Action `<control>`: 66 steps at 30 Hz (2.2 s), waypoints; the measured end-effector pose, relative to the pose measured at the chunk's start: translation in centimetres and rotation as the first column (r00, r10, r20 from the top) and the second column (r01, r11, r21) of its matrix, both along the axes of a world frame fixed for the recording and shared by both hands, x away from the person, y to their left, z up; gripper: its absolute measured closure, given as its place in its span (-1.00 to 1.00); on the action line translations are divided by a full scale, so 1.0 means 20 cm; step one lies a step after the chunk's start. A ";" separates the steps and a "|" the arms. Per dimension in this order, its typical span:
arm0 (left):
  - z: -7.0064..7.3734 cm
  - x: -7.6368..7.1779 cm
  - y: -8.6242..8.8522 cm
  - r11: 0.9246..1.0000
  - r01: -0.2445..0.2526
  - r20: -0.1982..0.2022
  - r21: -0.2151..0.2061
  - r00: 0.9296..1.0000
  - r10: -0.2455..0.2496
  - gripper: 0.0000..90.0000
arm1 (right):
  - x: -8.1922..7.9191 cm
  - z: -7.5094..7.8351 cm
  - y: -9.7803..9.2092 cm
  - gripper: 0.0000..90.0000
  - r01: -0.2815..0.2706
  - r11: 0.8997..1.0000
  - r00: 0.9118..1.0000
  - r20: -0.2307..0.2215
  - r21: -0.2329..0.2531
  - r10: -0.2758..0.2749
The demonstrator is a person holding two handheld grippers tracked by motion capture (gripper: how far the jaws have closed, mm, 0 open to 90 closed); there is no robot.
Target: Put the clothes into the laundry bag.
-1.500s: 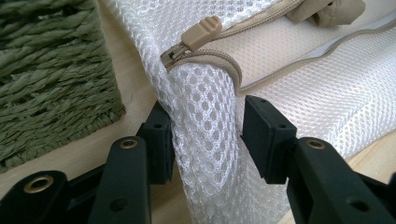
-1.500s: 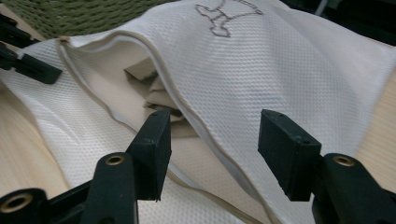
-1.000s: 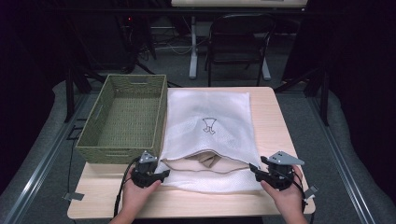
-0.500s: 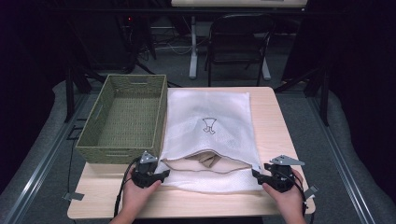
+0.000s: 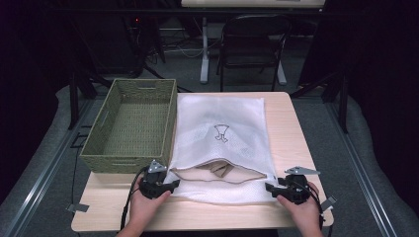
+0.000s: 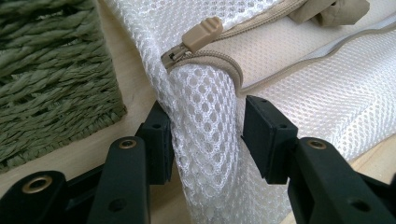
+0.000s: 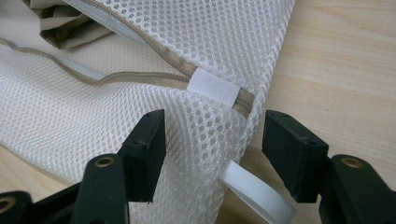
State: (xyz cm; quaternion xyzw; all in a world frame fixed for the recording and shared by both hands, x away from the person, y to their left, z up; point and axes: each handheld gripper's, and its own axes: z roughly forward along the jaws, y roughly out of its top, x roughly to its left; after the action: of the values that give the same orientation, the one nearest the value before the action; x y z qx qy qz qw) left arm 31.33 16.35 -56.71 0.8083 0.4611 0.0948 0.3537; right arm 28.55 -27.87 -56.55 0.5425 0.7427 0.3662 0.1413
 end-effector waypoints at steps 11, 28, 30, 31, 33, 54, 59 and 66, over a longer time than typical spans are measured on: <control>0.00 0.00 0.00 1.000 0.000 -0.005 -0.005 1.000 0.000 0.22 | 0.01 -0.03 0.00 -0.12 -0.012 1.000 0.999 -0.037 0.025 0.013; -0.01 0.00 0.00 1.000 0.004 -0.008 -0.008 1.000 -0.004 0.21 | 0.02 -0.04 0.03 -0.09 -0.023 0.999 0.998 -0.061 0.033 0.025; -0.01 0.00 0.00 1.000 0.003 -0.008 -0.010 1.000 -0.003 0.21 | 0.02 -0.04 0.03 -0.07 -0.022 0.999 0.998 -0.060 0.038 0.025; -0.01 0.00 0.00 1.000 0.003 -0.008 -0.010 1.000 -0.003 0.22 | 0.02 -0.04 0.03 -0.06 -0.023 0.999 0.998 -0.061 0.038 0.025; -0.01 0.00 0.00 1.000 0.000 -0.009 -0.013 1.000 0.000 0.23 | 0.02 -0.04 0.03 -0.04 -0.028 0.999 0.998 -0.059 0.033 0.030; -0.01 0.01 -0.01 1.000 0.007 -0.018 -0.025 1.000 -0.008 0.46 | 0.01 -0.01 0.07 0.60 -0.087 0.996 0.996 -0.031 -0.008 0.087; -0.01 0.01 -0.01 1.000 0.011 -0.021 -0.024 1.000 -0.012 0.54 | 0.01 0.00 0.08 0.69 -0.100 0.995 0.995 -0.024 -0.017 0.100; -0.02 0.01 -0.01 0.999 0.019 -0.029 -0.027 0.999 -0.020 0.72 | 0.01 0.00 0.08 0.75 -0.110 0.994 0.994 -0.020 -0.025 0.109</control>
State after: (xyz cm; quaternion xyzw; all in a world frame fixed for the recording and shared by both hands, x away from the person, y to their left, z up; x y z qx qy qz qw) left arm 31.57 16.21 -57.04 0.8092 0.4595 0.0734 0.3587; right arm 28.73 -26.20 -56.53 0.5023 0.7774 0.3587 0.1212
